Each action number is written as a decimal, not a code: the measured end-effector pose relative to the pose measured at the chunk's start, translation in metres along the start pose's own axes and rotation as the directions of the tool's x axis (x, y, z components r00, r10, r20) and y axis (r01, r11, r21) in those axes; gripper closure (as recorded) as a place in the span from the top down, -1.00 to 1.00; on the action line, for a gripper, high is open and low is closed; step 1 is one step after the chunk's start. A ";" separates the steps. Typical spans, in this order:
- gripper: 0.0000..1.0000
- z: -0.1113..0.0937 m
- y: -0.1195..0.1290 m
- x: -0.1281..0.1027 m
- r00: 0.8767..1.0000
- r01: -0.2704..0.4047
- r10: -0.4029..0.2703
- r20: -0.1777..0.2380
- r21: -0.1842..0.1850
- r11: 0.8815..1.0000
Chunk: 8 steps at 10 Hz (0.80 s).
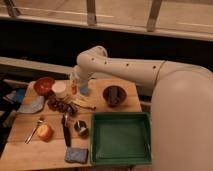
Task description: Place pepper in plastic cup
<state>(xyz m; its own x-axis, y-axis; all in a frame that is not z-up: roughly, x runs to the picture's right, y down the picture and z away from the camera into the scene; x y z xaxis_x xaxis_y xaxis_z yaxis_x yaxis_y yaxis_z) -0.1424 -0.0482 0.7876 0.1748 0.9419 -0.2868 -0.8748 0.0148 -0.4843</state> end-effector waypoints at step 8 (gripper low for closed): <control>-0.78 0.021 -0.040 -0.049 0.992 -0.088 0.097 0.084 -0.106 0.990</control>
<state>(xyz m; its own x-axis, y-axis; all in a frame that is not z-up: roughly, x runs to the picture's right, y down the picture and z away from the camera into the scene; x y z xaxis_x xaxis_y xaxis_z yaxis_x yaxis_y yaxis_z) -0.1255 -0.0882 0.8383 0.0504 0.9638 -0.2619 -0.8339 -0.1037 -0.5421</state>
